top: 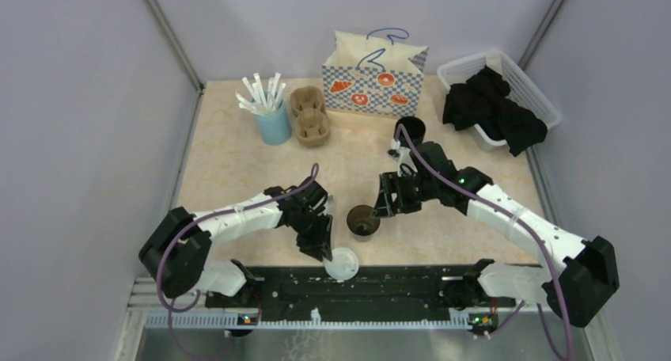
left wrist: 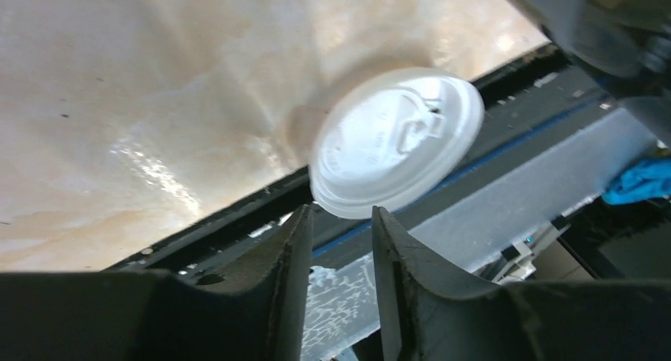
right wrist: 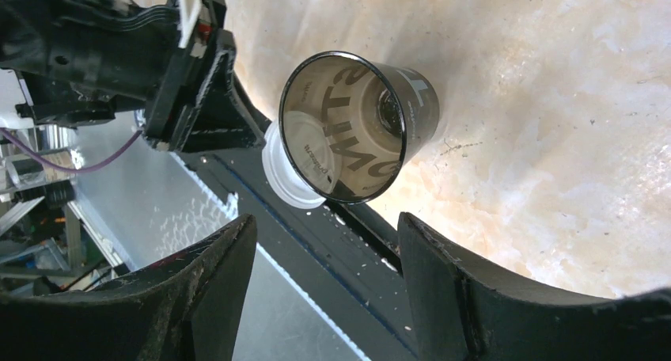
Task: Pack the takeout coffee
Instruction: Pick up the cup lid from the center of the board.
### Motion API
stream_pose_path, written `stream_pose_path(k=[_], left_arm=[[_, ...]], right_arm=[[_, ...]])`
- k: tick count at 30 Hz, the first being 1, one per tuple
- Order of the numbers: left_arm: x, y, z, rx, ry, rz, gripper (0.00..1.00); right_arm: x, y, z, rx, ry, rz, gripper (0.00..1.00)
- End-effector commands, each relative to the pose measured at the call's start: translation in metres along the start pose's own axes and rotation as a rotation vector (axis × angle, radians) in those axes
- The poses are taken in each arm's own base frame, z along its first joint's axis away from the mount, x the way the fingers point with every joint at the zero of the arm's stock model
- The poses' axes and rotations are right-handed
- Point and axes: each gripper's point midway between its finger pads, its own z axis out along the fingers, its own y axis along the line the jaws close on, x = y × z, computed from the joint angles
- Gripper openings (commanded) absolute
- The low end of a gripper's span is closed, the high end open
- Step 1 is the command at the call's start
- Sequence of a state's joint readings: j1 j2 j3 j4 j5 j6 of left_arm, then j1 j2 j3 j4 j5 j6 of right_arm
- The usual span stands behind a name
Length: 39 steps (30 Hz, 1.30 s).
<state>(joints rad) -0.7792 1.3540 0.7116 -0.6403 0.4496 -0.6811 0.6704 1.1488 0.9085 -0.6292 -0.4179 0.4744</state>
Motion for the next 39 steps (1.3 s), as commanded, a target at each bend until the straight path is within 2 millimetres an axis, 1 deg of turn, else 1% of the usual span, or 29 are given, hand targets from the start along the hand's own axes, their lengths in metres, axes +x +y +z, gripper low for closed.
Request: stream_pose_path(k=[1, 4, 7, 12, 16, 18, 21, 24, 25, 27, 29, 30, 31, 32, 33, 34, 35, 37, 39], left_arm=[[-0.004, 0.018, 0.01, -0.1, -0.011, 0.001, 0.39], [-0.004, 0.018, 0.018, -0.081, 0.006, 0.004, 0.38], [-0.006, 0.02, 0.026, -0.091, 0.025, 0.005, 0.34], [-0.01, 0.022, 0.028, -0.105, 0.023, 0.021, 0.16], [-0.01, 0.015, 0.023, -0.073, 0.012, 0.032, 0.0], [-0.004, 0.012, 0.014, -0.066, 0.008, 0.019, 0.0], [0.009, -0.005, -0.012, 0.006, -0.001, 0.007, 0.0], [0.015, -0.029, -0.05, 0.095, -0.072, 0.022, 0.0], [0.014, -0.041, -0.066, 0.146, -0.118, 0.047, 0.0], [0.012, -0.065, -0.092, 0.257, -0.19, 0.098, 0.0], [0.007, -0.092, -0.117, 0.411, -0.261, 0.151, 0.0], [0.002, -0.109, -0.131, 0.511, -0.305, 0.197, 0.0], [-0.001, -0.121, -0.142, 0.6, -0.336, 0.229, 0.0], [-0.005, -0.131, -0.156, 0.686, -0.367, 0.264, 0.0], [-0.011, -0.138, -0.171, 0.765, -0.398, 0.292, 0.0], [-0.016, -0.143, -0.185, 0.839, -0.418, 0.314, 0.0], [-0.021, -0.15, -0.202, 0.915, -0.461, 0.354, 0.0], [-0.035, -0.155, -0.229, 1.008, -0.561, 0.405, 0.0], [-0.046, -0.161, -0.245, 1.066, -0.648, 0.459, 0.0]], right_arm=[[0.001, 0.001, -0.008, 0.002, -0.031, -0.007, 0.66], [0.002, 0.001, -0.008, 0.0, -0.038, 0.0, 0.66], [0.003, 0.002, -0.007, -0.008, -0.039, 0.002, 0.66], [0.0, 0.002, -0.007, -0.008, -0.043, -0.004, 0.66], [-0.002, 0.005, -0.007, -0.016, -0.045, -0.005, 0.66], [-0.005, 0.008, -0.009, -0.022, -0.052, -0.005, 0.66], [-0.012, 0.015, -0.015, -0.033, -0.07, -0.006, 0.66], [-0.023, 0.028, -0.023, -0.063, -0.1, -0.006, 0.67], [-0.028, 0.035, -0.027, -0.084, -0.115, -0.005, 0.67], [-0.039, 0.052, -0.035, -0.146, -0.146, 0.001, 0.68], [-0.051, 0.076, -0.046, -0.243, -0.186, 0.006, 0.7], [-0.058, 0.09, -0.053, -0.304, -0.214, 0.015, 0.71], [-0.069, 0.107, -0.065, -0.378, -0.265, 0.04, 0.73], [-0.079, 0.12, -0.076, -0.44, -0.308, 0.054, 0.75], [-0.082, 0.127, -0.083, -0.483, -0.323, 0.075, 0.77], [-0.094, 0.139, -0.098, -0.561, -0.384, 0.076, 0.78], [-0.101, 0.144, -0.109, -0.61, -0.414, 0.106, 0.79], [-0.112, 0.149, -0.125, -0.675, -0.451, 0.155, 0.81], [-0.118, 0.153, -0.138, -0.716, -0.461, 0.168, 0.84]])
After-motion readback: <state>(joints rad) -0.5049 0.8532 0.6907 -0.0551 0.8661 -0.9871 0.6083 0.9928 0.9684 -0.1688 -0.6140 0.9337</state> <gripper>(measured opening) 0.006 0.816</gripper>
